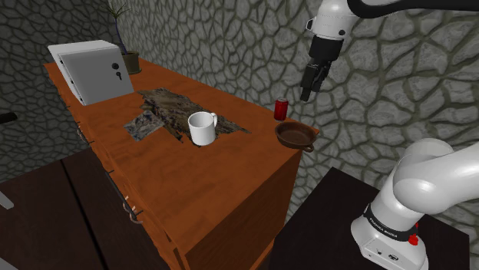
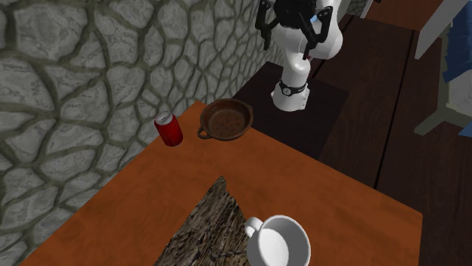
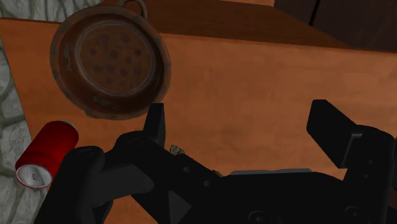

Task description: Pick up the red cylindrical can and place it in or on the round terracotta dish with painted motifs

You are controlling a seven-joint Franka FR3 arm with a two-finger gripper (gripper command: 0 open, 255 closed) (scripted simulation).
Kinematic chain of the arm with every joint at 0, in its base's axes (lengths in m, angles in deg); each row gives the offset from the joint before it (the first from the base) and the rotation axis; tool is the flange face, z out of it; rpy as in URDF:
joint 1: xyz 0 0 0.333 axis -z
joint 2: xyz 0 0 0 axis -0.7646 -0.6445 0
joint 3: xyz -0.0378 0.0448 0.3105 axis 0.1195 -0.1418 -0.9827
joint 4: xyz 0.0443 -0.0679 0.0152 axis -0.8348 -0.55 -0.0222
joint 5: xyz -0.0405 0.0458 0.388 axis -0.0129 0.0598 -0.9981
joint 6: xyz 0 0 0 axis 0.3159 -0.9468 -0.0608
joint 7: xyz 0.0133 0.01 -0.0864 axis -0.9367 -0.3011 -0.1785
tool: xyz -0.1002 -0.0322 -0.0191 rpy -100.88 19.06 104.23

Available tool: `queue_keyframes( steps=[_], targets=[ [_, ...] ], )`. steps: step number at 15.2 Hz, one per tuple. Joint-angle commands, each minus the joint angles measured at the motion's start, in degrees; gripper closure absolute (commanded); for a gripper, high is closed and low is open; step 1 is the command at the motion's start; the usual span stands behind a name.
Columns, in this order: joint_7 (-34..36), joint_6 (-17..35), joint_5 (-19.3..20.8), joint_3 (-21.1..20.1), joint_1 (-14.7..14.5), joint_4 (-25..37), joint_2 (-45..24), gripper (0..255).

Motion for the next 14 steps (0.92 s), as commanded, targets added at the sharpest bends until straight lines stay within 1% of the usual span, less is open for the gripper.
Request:
queue_keyframes(
  steps=[1, 7, 14],
  targets=[
    [0.00, 0.00, 0.00, 0.00, 0.00, 0.00, 0.00, 0],
    [-6.86, 6.48, 3.19, 4.61, 1.62, 0.65, -8.46, 0],
    [-14.38, 13.13, 5.42, 9.46, 3.16, 4.82, -20.57, 0]
  ],
)
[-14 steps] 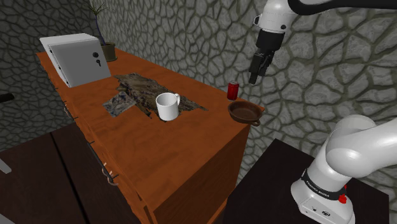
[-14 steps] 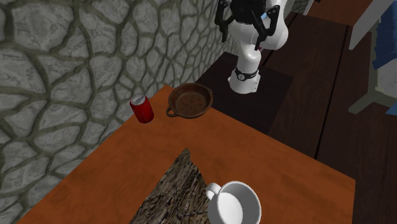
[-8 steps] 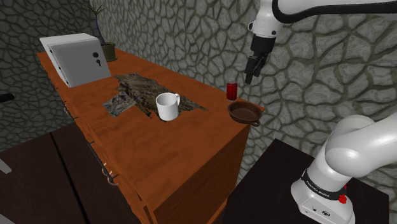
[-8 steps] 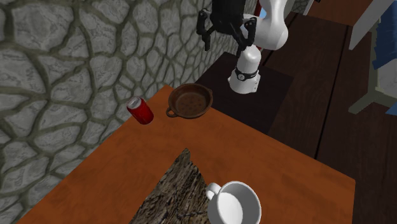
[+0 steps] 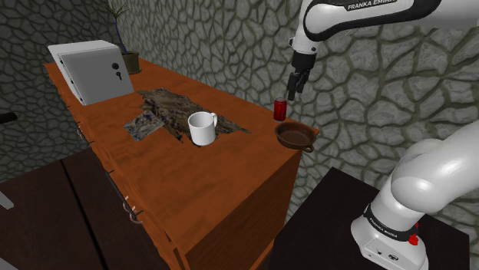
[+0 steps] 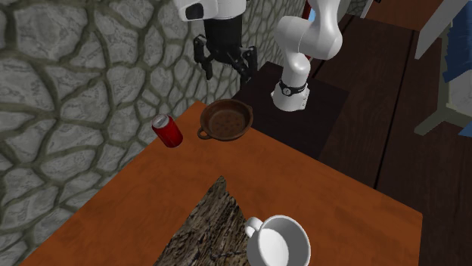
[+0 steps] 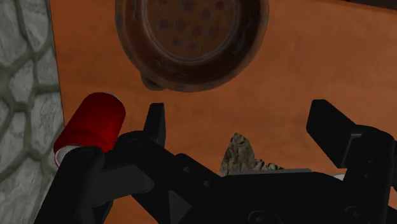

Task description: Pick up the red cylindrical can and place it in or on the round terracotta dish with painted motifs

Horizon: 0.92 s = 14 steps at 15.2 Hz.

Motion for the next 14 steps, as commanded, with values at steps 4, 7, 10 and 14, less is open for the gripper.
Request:
queue_keyframes(
  steps=[4, 7, 10, 14],
  targets=[
    [-5.36, 4.15, 0.63, 3.10, 0.99, 4.19, -9.20, 0],
    [-8.50, 5.91, 0.40, 4.68, 1.60, 7.99, -15.27, 0],
    [-11.61, 7.18, -0.21, 6.00, 2.31, 12.47, -21.54, 0],
    [-15.62, 8.03, -1.48, 7.25, 3.59, 19.58, -30.23, 0]
  ],
)
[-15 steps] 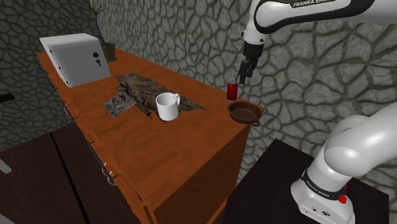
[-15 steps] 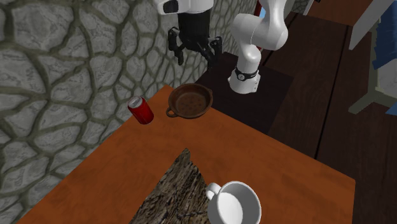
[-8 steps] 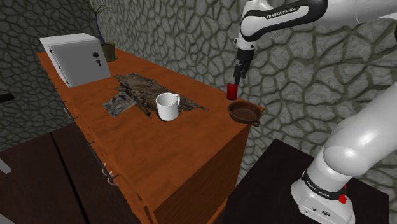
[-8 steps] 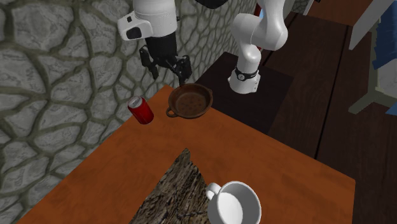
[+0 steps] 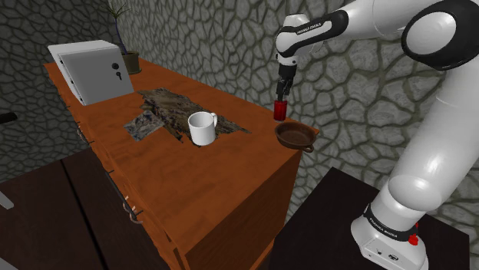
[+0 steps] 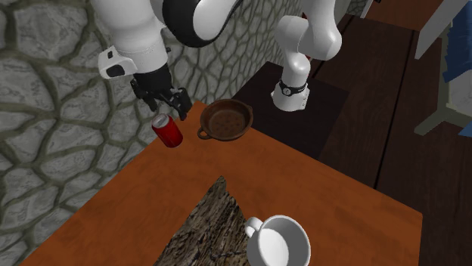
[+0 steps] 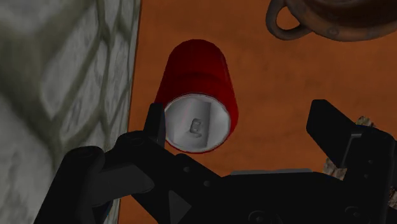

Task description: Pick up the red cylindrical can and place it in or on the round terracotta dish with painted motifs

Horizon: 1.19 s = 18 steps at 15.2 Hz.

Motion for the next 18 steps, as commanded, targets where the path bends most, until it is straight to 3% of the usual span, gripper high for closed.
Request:
queue_keyframes(
  steps=[1, 9, 16, 17, 18],
  targets=[
    [-1.75, 0.35, -0.54, 0.48, 0.65, 2.85, -3.50, 0],
    [-2.05, 5.83, -0.98, 0.39, 0.73, -1.01, -5.15, 0],
    [-2.05, 5.83, -0.98, 0.39, 0.73, -1.01, -5.15, 0],
    [-2.05, 5.83, -0.98, 0.39, 0.73, -1.01, -5.15, 255],
    [-2.05, 5.83, -0.98, 0.39, 0.73, -1.01, -5.15, 255]
  ],
)
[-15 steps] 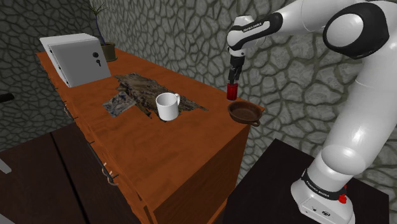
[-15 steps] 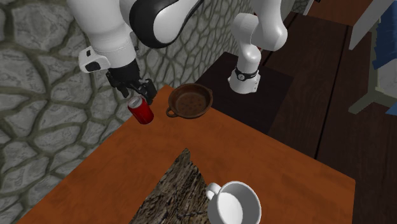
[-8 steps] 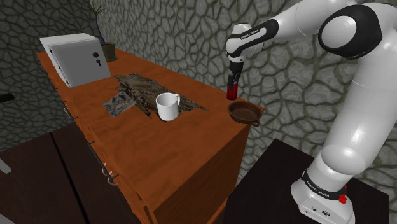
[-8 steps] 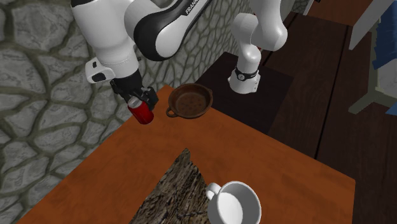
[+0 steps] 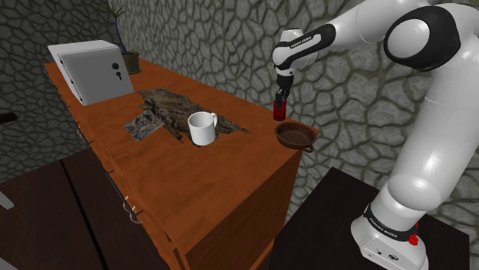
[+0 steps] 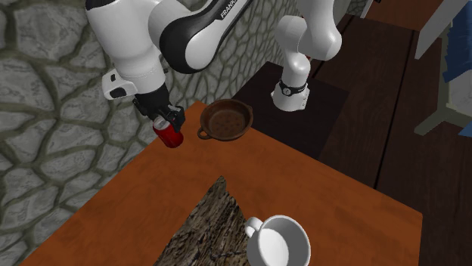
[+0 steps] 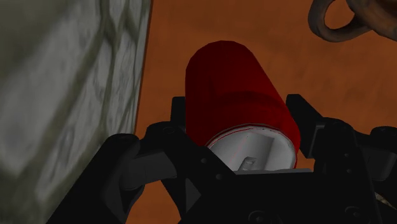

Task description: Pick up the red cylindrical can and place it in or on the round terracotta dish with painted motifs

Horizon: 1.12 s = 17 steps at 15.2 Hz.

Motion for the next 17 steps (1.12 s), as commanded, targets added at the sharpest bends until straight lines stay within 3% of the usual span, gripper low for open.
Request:
queue_keyframes(
  steps=[1, 8, 17],
  targets=[
    [0.00, 0.00, 0.00, 0.00, 0.00, -0.02, -0.01, 255],
    [0.00, 0.00, 0.00, 0.00, 0.01, -0.01, -0.02, 255],
    [0.36, -6.50, 0.52, 0.07, -0.07, 4.59, 1.92, 255]
  ],
)
